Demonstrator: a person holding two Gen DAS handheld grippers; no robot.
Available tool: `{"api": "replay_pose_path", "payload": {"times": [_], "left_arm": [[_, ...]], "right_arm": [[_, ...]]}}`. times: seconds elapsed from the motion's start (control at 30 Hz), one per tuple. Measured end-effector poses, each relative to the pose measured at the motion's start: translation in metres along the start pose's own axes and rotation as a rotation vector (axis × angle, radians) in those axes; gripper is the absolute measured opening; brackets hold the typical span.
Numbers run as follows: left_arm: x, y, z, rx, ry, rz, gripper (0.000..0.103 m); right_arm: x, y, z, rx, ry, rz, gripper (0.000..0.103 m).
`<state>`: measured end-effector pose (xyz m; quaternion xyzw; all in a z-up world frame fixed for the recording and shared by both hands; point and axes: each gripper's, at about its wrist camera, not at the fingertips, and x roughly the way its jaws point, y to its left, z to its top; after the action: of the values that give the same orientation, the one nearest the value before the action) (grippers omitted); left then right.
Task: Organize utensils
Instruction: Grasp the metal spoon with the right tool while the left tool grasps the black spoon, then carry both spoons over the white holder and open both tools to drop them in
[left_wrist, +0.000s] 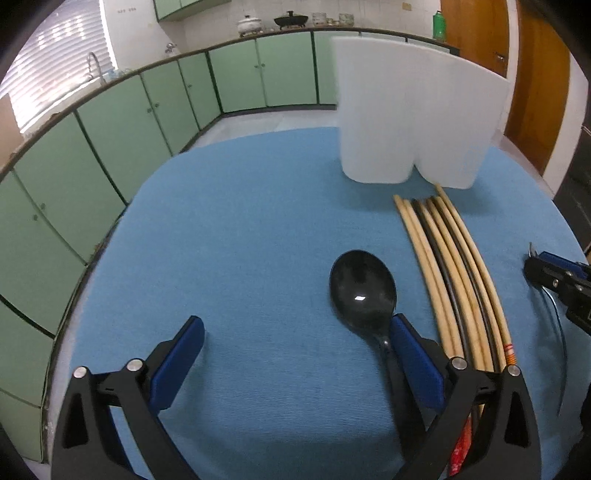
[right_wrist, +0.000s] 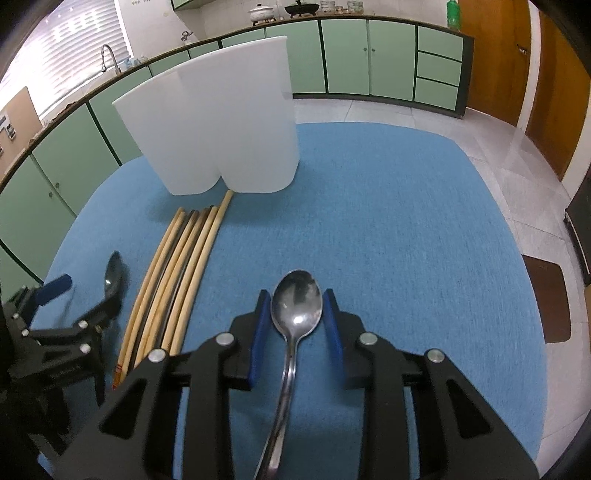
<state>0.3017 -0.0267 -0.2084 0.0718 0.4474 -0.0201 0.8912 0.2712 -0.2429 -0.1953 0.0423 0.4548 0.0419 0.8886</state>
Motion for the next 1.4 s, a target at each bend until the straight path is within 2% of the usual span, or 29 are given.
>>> {"api": "replay_pose_path", "payload": {"times": [0.13,0.23,0.33,0.5,0.53,0.57,0.63,0.7,0.77,0.8,0.9,1.03,1.13,1.4], "left_arm": [[-0.003,-0.004,0.007,-0.020,-0.004,-0.046,0.097],[0.006,-0.006,0.017,-0.054,0.021,-0.047,0.097],[0.017,-0.003,0.028,-0.077,0.046,-0.016,0.097],[0.028,0.007,0.035,-0.118,0.063,-0.045,0.094],[0.028,0.007,0.036,-0.117,0.057,-0.051,0.092],[0.027,0.007,0.038,-0.116,0.053,-0.058,0.086],[0.024,0.009,0.036,-0.112,0.040,-0.069,0.073],[0.019,0.007,0.035,-0.103,0.025,-0.090,0.046],[0.017,0.008,0.037,-0.100,0.017,-0.144,0.036],[0.015,0.009,0.038,-0.105,0.004,-0.173,0.036],[0.003,0.013,0.039,-0.105,-0.080,-0.208,0.036],[-0.025,0.019,0.035,-0.123,-0.272,-0.253,0.036],[-0.041,0.018,0.036,-0.101,-0.393,-0.244,0.036],[-0.080,0.015,0.033,-0.096,-0.571,-0.194,0.036]], "right_arm": [[0.001,0.004,-0.001,-0.012,0.004,-0.009,0.029],[0.001,0.003,0.003,-0.006,0.018,0.000,0.030],[0.001,0.002,0.007,-0.008,0.024,-0.003,0.032],[0.005,0.002,0.010,-0.015,0.040,-0.001,0.034],[0.006,0.003,0.011,-0.020,0.042,-0.005,0.034],[0.007,0.004,0.011,-0.026,0.041,-0.012,0.030],[0.008,0.006,0.013,-0.032,0.044,-0.017,0.028],[0.007,0.005,0.014,-0.026,0.043,-0.009,0.028],[0.005,0.005,0.015,-0.026,0.033,-0.006,0.028],[0.001,0.006,0.014,-0.037,0.003,-0.005,0.028],[-0.017,0.010,0.014,-0.078,-0.105,-0.003,0.027],[-0.045,0.007,0.016,-0.090,-0.251,0.082,0.027],[-0.060,0.005,0.020,-0.090,-0.327,0.117,0.027],[-0.093,-0.006,0.042,-0.083,-0.463,0.158,0.027]]}}
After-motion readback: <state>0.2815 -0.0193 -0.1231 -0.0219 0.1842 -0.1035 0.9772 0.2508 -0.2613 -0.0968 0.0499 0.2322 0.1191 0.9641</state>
